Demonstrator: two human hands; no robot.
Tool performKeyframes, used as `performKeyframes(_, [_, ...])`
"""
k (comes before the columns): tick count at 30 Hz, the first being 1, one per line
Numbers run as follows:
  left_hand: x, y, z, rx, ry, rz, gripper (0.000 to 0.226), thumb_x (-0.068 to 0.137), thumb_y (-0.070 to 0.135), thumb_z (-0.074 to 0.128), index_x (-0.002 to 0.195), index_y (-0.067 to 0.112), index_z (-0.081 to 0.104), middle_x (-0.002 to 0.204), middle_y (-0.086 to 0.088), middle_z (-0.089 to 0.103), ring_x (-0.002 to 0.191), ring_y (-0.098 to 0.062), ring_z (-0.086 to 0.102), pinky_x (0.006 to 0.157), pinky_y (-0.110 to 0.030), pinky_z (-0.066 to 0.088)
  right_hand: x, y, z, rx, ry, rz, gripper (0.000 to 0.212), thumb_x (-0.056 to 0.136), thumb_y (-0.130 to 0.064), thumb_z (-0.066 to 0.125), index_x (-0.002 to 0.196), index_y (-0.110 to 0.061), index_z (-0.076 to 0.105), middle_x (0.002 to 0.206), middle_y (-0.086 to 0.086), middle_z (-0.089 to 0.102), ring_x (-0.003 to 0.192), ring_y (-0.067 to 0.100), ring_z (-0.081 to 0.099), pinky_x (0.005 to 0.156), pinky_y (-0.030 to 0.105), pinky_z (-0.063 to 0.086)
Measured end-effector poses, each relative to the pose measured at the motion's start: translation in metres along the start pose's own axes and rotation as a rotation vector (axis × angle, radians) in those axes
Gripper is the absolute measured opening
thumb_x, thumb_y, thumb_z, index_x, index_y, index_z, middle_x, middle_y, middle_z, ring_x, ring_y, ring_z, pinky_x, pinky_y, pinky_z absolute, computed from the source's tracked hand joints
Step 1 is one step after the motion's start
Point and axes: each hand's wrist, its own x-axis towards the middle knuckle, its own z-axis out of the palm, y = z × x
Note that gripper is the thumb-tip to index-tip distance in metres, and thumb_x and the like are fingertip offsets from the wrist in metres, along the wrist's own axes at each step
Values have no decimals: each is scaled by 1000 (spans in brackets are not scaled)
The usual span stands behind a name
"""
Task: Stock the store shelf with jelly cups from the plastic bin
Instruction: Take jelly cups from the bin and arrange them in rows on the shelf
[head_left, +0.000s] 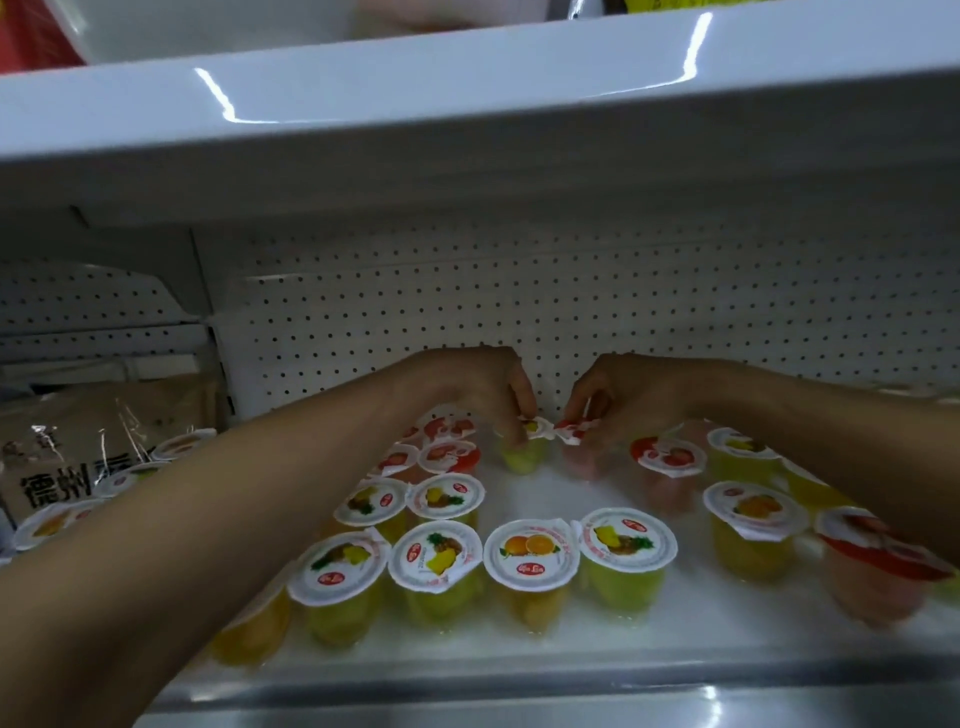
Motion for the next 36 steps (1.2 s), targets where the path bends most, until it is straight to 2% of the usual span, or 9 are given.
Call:
performKeyframes(2, [-10,0,0,-31,-24,14,50,67,27,89,113,18,73,102,8,74,99,-12,68,93,-30,54,-8,-2,1,53,-7,-45,47,58,-54,80,99,-31,73,89,-10,74,87,10,69,87,41,56])
performKeyframes(6, [-40,2,1,47,-17,74,49,63,45,89,107,33,73,99,21,71,96,2,64,89,-22,52,-31,-12,1,59,-30,-87,29,71,-36,81,99,-35,73,94,-18,71,91,-1,65,83,20,52])
performKeyframes(10, [-66,11,3,49,-6,70,50,64,48,87,111,36,70,102,24,69,88,11,60,75,-9,45,-43,-16,2,132,-63,-124,31,76,-20,81,106,-19,73,99,-9,71,65,-11,62,56,3,42])
performKeyframes(12, [-75,16,4,80,-4,67,52,65,51,85,113,39,68,103,25,68,86,14,58,68,-6,44,-45,-18,2,134,-63,-130,32,75,-21,82,106,-21,73,94,-13,72,69,-7,63,57,4,42])
performKeyframes(15, [-84,21,4,121,-36,59,56,65,56,82,117,40,66,106,24,68,92,11,59,86,-16,48,-45,-20,2,111,-75,-162,34,73,-27,83,105,-25,74,87,-22,71,77,0,63,62,9,45])
performKeyframes(19, [-89,26,3,132,-47,53,56,63,57,83,115,39,68,105,24,69,94,7,62,92,-22,49,-47,-22,1,127,-98,-182,34,73,-26,83,105,-24,73,78,-28,68,69,-4,60,57,6,41])
performKeyframes(25, [-89,25,4,127,-72,76,53,65,53,84,113,38,68,101,23,69,93,7,62,91,-24,51,-52,-21,-2,185,-151,-191,34,76,-21,81,109,-18,72,79,-21,71,65,-5,62,58,8,43])
performKeyframes(31, [-83,18,1,19,-178,92,53,70,43,84,119,33,68,111,19,69,102,3,62,97,-25,49,-54,-23,-8,179,-177,-142,32,79,-14,78,111,-14,72,76,-19,71,64,-9,62,56,4,42])
performKeyframes(36, [-80,16,-5,-31,-231,97,46,78,38,78,122,27,67,110,14,71,99,1,65,77,-8,49,-55,-25,-8,146,-128,-98,25,87,-14,71,111,-15,72,72,-20,68,60,-11,59,53,3,40])
